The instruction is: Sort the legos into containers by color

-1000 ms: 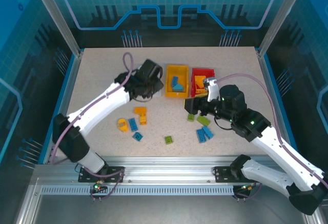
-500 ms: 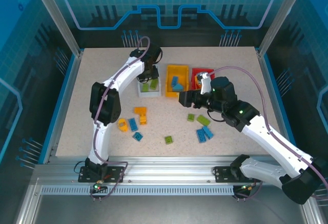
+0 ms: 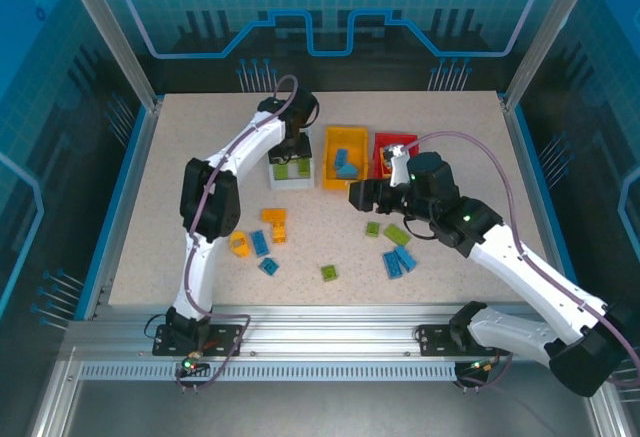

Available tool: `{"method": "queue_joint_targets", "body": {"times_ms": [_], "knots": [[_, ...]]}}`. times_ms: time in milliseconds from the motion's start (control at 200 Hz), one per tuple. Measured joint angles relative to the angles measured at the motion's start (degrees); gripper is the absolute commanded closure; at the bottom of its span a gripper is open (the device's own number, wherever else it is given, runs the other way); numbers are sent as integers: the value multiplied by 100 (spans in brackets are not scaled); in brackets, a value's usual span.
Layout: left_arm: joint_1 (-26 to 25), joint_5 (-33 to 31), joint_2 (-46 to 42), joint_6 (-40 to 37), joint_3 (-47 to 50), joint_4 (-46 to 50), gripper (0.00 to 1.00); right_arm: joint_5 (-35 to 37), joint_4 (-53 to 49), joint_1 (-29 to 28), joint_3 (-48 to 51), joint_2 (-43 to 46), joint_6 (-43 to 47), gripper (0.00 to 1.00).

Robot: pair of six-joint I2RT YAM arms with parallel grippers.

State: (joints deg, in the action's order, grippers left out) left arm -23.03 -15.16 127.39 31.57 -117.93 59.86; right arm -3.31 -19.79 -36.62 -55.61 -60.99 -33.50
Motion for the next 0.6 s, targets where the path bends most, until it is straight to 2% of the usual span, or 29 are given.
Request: {"method": "queue_joint_targets", "body": {"times_ms": [120, 235, 450, 600], "knots": [[-83, -7, -964, 138, 581, -66, 36, 308, -46, -575, -103, -649, 273, 25], [-116, -55, -2710, 378, 1884, -363, 33, 350, -129, -1084, -608, -1869, 708, 22], [-76, -90, -6041, 955, 4358, -927, 29, 468, -758, -1639, -2588, -4468, 1709, 20], [-76, 28, -7442, 1283, 5453, -890, 27, 658, -1300, -1746, -3910, -5796, 2212, 19]]}}
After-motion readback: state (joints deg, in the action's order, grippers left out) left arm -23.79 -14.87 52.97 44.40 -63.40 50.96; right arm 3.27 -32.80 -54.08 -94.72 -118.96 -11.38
